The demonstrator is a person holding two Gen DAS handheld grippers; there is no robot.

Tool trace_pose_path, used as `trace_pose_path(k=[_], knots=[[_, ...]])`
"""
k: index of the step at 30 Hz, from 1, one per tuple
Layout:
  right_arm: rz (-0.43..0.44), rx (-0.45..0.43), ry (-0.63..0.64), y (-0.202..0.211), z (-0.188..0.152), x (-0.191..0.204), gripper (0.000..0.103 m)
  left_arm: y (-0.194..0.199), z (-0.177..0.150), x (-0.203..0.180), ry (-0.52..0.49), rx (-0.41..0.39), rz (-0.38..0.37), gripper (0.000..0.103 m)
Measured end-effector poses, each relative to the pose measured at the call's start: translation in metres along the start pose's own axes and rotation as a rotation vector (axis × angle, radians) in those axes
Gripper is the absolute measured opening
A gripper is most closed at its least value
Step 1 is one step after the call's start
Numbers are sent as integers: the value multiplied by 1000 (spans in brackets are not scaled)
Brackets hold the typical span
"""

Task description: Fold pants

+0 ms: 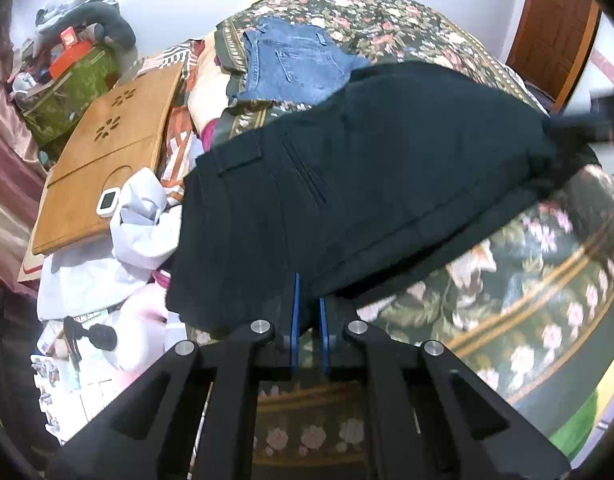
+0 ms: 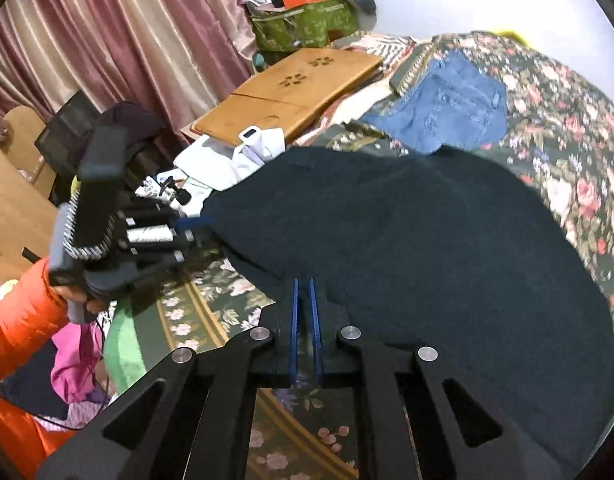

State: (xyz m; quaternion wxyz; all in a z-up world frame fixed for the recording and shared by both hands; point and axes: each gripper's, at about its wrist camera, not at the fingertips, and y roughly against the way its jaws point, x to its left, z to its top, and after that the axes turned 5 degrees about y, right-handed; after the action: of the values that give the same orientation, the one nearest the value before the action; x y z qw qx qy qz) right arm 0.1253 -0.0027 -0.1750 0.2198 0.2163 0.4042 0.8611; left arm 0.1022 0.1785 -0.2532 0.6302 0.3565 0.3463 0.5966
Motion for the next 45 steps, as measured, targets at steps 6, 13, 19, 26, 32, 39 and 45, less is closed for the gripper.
trace_pose_path(k=[6, 13, 19, 26, 32, 39, 45], knots=[[-119, -59, -80, 1, 24, -25, 36, 13, 0, 4, 33, -3, -13, 15], [-180, 55, -152, -37, 3, -54, 49, 48, 19, 29, 98, -99, 60, 60], [-140, 40, -167, -16, -15, -49, 49, 28, 60, 41, 142, -108, 92, 72], [-102, 16, -235, 18, -31, -61, 49, -47, 47, 34, 155, 137, 52, 73], [-273, -71, -331, 54, -40, -113, 60, -45, 28, 42, 200, 137, 54, 86], [-299, -46, -500, 49, -99, -155, 60, -34, 31, 36, 196, 136, 136, 86], [-295, -113, -531, 94, -140, -142, 62, -3, 60, -2, 137, 31, 108, 87]])
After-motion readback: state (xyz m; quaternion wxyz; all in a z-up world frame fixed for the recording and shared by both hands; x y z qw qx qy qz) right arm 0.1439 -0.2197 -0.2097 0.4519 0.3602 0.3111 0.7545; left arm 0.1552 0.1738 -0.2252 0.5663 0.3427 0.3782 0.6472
